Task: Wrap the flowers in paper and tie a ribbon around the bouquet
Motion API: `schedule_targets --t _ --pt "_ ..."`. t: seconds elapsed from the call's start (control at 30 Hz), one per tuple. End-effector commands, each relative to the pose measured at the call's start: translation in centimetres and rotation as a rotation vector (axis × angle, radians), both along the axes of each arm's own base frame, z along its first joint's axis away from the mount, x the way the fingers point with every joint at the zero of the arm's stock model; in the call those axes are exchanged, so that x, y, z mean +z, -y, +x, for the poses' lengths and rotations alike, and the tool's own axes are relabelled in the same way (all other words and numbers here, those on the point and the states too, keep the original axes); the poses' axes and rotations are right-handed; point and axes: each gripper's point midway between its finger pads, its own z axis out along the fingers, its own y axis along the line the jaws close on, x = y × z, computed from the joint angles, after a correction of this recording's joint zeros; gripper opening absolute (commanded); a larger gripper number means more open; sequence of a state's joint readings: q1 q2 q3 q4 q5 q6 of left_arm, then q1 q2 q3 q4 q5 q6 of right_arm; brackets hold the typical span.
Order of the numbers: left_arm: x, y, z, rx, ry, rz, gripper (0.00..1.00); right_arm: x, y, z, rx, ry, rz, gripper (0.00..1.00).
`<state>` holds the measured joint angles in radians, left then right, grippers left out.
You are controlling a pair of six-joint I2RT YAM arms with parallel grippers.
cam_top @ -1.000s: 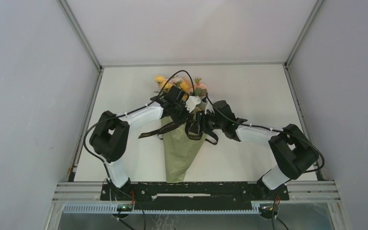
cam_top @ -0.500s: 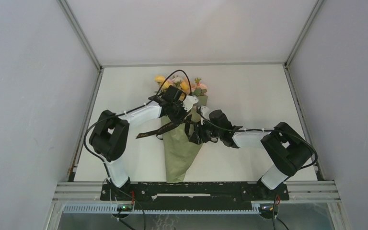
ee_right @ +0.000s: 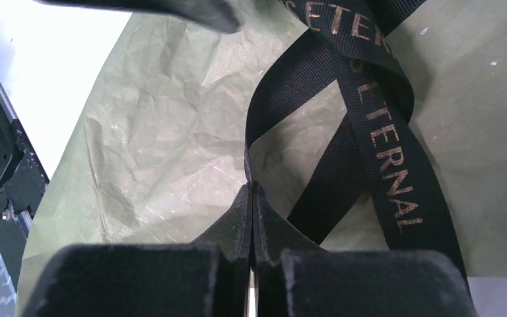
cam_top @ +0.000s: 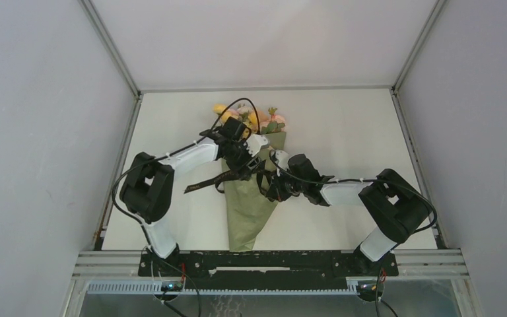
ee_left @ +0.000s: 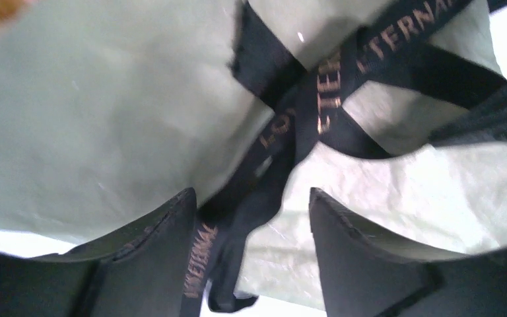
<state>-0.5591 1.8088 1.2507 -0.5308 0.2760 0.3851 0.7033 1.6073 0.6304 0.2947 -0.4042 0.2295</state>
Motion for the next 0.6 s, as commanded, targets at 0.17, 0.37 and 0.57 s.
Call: schedule_targets --t 0.17,0.37,0.57 --pt "5.3 -12.7 -3.0 -0.190 0.037 0.194 0.84 2.5 -0.9 0.8 -0.004 0.024 0.068 0.00" --pt "-1.2 -20.6 -3.9 -0.157 -0.029 0.537 0.87 2.4 -1.2 0.8 -0.001 0.014 0.049 0.00" --pt "-4.2 -22.1 -2.8 -0.091 -0.130 0.621 0.86 3.1 -1.1 0.7 0.004 0.029 0.034 0.00"
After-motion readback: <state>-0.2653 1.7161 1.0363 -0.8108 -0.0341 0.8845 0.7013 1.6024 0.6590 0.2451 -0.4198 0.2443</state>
